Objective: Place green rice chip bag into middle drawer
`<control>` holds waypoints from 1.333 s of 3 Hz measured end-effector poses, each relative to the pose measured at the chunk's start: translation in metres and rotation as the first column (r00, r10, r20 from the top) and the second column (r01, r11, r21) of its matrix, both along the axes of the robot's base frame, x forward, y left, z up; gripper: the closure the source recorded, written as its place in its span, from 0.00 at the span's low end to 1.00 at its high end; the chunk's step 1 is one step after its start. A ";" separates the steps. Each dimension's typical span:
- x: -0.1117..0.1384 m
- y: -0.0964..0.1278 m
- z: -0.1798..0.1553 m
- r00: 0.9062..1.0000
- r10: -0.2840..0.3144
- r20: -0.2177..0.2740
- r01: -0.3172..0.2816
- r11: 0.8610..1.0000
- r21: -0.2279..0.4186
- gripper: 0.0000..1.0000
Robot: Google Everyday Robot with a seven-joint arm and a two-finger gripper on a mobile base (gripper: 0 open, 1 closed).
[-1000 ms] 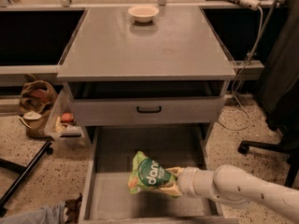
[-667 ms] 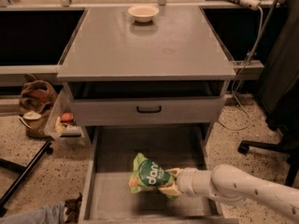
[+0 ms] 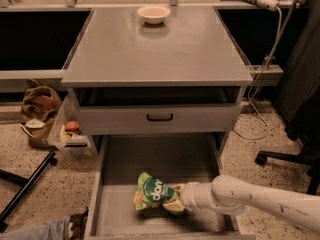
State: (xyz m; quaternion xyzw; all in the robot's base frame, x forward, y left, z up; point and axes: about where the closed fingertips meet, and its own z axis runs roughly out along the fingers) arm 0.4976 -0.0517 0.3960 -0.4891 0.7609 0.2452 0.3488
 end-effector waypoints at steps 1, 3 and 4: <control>0.000 0.003 -0.002 1.000 0.005 -0.004 -0.005 1.000 0.001 0.82; 0.000 0.003 -0.002 1.000 0.005 -0.004 -0.005 1.000 0.001 0.36; 0.000 0.003 -0.003 1.000 0.005 -0.004 -0.005 1.000 0.001 0.10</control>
Offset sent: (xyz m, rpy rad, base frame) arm -0.0003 0.0029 -0.0025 0.0005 0.0038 0.0052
